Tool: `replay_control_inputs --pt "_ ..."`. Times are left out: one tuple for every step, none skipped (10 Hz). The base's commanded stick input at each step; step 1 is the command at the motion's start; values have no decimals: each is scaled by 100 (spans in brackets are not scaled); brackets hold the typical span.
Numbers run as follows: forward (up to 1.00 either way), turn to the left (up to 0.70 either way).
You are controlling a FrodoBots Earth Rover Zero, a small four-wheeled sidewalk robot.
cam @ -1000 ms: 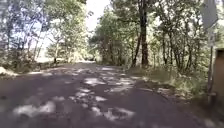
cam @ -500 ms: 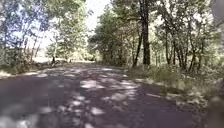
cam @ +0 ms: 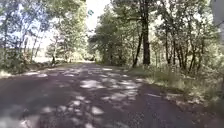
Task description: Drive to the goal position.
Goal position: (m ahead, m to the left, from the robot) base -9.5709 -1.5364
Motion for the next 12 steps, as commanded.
replay_control_inputs --pt "45 0" --pt "45 0" --pt "45 0" --pt "45 0" --pt "45 0" --pt "45 0" --pt "45 0" --pt "45 0" --pt "45 0" --pt "45 0" --pt "45 0" --pt "45 0"
